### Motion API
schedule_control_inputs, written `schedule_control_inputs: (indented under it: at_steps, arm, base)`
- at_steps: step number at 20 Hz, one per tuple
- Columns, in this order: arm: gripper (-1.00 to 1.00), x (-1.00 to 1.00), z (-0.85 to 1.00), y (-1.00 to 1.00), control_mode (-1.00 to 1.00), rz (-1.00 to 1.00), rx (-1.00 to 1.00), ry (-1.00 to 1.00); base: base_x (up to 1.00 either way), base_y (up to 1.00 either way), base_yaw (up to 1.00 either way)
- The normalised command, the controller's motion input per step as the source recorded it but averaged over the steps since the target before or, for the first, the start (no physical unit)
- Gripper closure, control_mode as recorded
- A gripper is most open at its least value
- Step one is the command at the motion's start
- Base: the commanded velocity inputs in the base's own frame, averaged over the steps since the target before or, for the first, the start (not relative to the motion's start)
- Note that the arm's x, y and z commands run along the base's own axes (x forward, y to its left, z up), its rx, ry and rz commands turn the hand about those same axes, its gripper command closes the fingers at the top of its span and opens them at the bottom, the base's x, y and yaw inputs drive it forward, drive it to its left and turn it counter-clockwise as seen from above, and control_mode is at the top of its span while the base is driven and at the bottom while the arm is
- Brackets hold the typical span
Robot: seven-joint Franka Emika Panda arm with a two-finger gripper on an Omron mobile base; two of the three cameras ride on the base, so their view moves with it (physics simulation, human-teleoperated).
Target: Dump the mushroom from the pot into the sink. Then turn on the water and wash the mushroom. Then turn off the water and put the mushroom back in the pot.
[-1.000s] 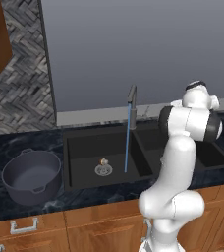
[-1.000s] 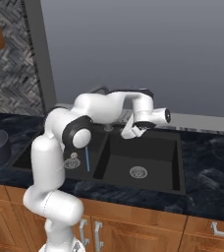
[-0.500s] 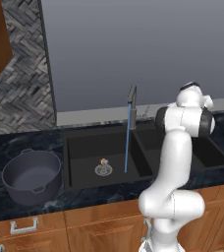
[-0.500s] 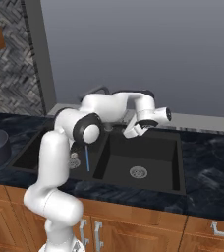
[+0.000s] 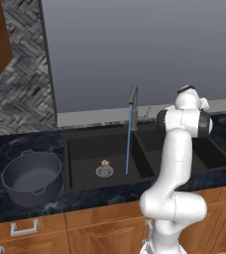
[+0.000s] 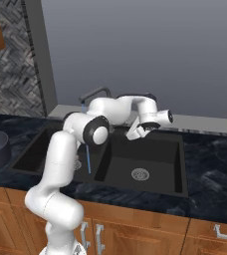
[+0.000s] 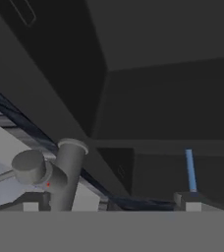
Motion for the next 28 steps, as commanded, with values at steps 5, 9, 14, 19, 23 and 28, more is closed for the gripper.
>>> schedule_control_inputs:
  at_steps: [5, 9, 14, 19, 23, 28]
  arm:
    - [-1.0, 0.3, -0.2, 0.2, -1.0, 0.0, 0.0, 0.0]
    - [-1.0, 0.3, -0.2, 0.22, -1.0, 0.0, 0.0, 0.0]
    - [-1.0, 0.26, -0.17, 0.16, -1.0, 0.0, 0.0, 0.0]
    - [-1.0, 0.24, -0.05, 0.14, -1.0, 0.0, 0.0, 0.0]
    - [-1.0, 0.2, 0.0, 0.09, -1.0, 0.0, 0.0, 0.0]
    - [-1.0, 0.21, 0.0, 0.06, -1.0, 0.0, 0.0, 0.0]
  base:
    - [0.0, 0.0, 0.0]
    - [0.0, 0.0, 0.0]
    - [0.0, 0.0, 0.0]
    - [0.0, 0.0, 0.0]
    - [0.0, 0.0, 0.0]
    - [0.0, 0.0, 0.0]
